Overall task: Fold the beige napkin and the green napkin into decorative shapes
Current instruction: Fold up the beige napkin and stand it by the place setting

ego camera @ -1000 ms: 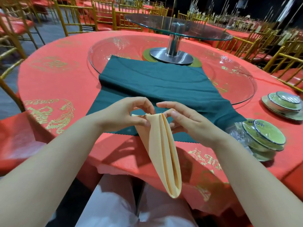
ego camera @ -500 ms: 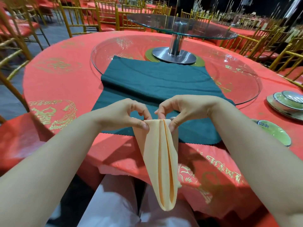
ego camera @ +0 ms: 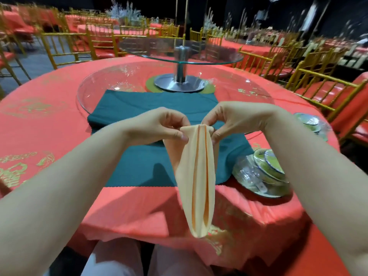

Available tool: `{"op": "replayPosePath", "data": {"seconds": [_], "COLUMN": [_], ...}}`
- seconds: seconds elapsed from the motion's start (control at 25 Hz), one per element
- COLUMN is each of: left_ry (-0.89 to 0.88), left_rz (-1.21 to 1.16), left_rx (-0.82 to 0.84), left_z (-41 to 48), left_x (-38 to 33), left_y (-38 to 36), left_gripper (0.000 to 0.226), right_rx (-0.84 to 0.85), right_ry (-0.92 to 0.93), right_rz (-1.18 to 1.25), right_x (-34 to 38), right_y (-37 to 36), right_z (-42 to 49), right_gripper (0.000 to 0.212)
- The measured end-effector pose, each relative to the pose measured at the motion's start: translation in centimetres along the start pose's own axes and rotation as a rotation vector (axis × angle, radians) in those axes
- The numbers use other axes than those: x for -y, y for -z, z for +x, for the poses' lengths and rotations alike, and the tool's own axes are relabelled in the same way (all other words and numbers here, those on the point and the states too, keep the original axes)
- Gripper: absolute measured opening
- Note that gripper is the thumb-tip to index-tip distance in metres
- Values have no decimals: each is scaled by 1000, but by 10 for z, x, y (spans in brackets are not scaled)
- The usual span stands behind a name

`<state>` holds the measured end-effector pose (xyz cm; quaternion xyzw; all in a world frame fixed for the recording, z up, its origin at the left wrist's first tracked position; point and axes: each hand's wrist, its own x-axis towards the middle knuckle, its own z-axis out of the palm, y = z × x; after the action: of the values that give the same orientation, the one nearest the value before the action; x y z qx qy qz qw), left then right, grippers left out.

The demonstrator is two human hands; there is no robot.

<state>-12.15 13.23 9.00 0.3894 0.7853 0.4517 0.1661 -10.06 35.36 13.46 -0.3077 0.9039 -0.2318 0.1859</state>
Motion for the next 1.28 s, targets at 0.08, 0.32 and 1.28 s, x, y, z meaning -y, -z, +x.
{"op": "replayPosePath", "data": {"seconds": [0.08, 0.32, 1.28], "left_ry": [-82, -235, -20], "left_rz": [-5, -12, 293], "left_rx": [1, 37, 253], "left_z": [46, 188, 301], "left_x": [-24, -76, 7], "left_y": [-7, -61, -132], "left_gripper": [6, 8, 26], "right_rx": [-114, -268, -273], "right_ry": [-67, -315, -411], "right_rz": [-51, -165, -229], "right_x": [-13, -81, -275], "right_y": [31, 104, 72], "right_z": [-33, -120, -120], "right_gripper": [17, 14, 25]}}
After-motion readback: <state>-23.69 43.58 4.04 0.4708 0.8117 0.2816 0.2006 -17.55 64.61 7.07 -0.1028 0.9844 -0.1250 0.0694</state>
